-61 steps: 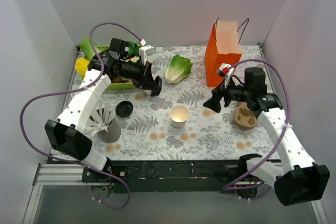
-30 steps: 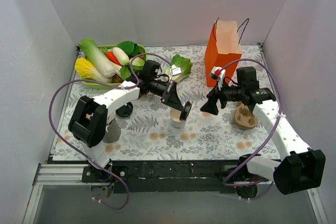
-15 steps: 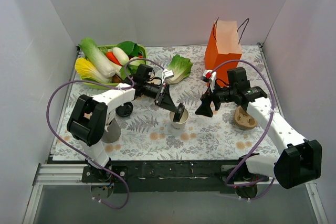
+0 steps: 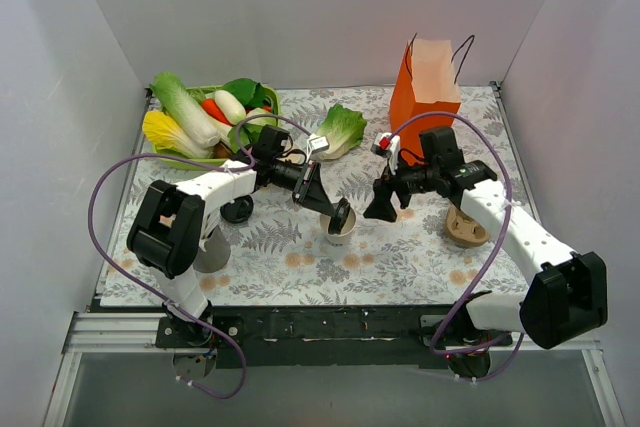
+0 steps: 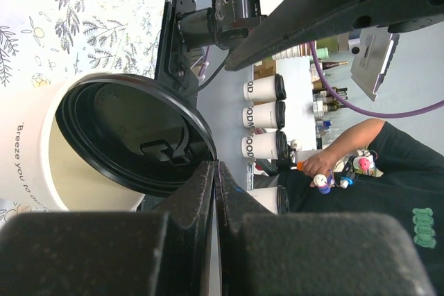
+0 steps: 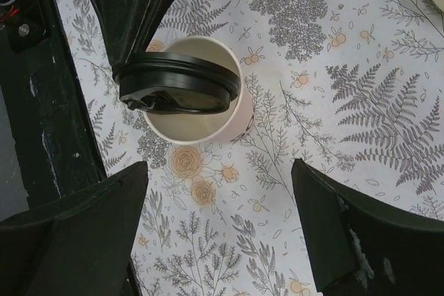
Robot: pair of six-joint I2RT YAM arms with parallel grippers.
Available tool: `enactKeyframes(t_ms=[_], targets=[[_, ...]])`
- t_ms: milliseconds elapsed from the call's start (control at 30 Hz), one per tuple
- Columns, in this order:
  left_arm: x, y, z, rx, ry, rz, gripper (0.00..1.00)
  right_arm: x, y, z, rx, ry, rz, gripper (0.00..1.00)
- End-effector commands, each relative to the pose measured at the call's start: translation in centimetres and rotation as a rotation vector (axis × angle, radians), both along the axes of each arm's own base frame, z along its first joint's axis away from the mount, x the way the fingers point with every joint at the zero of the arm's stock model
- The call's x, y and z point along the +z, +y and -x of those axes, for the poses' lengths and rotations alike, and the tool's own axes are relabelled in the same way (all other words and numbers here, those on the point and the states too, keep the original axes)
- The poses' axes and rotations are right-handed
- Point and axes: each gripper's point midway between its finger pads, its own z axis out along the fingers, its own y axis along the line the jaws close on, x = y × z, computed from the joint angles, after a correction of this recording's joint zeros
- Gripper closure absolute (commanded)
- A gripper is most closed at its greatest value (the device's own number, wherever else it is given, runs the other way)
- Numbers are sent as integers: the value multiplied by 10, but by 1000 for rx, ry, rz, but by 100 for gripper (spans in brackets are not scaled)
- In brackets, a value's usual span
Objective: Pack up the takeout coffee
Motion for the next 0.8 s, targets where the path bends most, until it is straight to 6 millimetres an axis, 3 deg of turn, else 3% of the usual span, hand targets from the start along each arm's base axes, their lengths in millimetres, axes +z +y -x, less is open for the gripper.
enactKeyframes(t_ms=[0, 233, 367, 500, 600, 767], targets=[[10, 4, 0, -2, -51, 33, 100, 26, 20, -16, 19, -91, -29, 9], [12, 6, -1, 18, -66, 27, 100, 23, 40, -12, 72, -97, -17, 9], [12, 6, -2, 20, -70, 27, 93, 21, 47, -11, 82, -95, -10, 9], [13, 7, -1, 27, -75, 23, 75, 20, 53, -11, 88, -91, -9, 9], [15, 8, -3, 36, -87, 19, 67, 20, 60, -9, 100, -90, -9, 9], [12, 10, -6, 63, -106, -2, 64, 17, 65, -10, 103, -83, -7, 9]])
